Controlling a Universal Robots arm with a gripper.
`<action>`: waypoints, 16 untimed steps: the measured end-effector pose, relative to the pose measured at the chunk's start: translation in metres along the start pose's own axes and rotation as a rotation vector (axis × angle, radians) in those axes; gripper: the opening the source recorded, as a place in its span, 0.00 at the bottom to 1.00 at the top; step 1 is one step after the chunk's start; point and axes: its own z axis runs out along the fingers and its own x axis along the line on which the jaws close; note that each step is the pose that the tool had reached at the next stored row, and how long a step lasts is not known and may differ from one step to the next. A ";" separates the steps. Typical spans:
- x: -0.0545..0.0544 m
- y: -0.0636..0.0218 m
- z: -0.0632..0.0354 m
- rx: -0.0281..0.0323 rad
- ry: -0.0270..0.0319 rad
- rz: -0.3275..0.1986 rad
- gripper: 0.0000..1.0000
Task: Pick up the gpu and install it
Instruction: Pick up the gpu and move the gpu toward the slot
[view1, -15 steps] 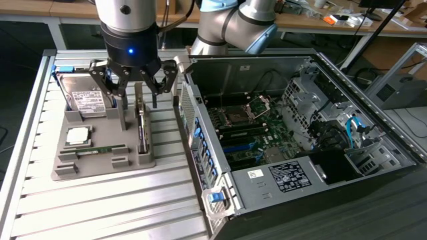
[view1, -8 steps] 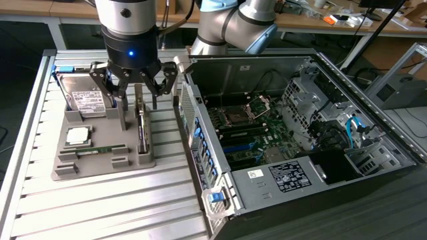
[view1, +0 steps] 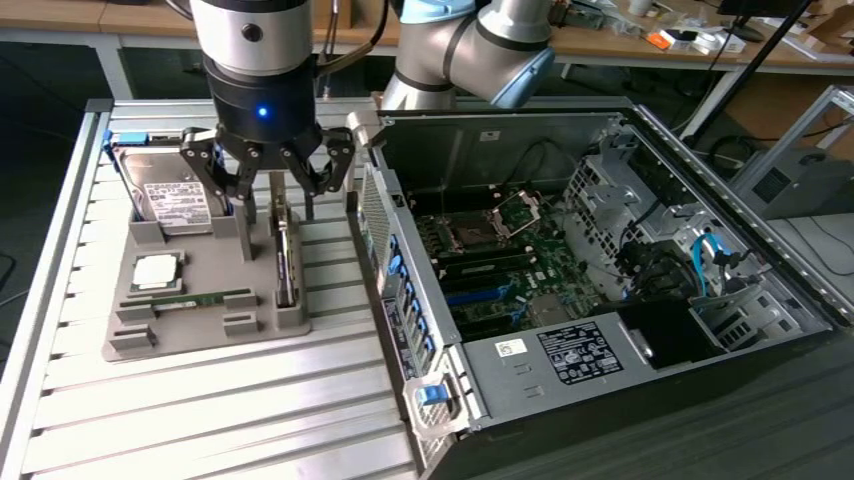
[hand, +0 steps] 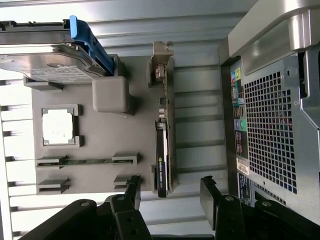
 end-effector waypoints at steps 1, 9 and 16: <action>0.000 0.0000 0.0006 0.0000 0.0000 0.000 0.60; 0.000 -0.0002 0.0050 0.0000 0.0000 0.000 0.60; 0.000 -0.0004 0.0090 0.0000 -0.0001 0.000 0.60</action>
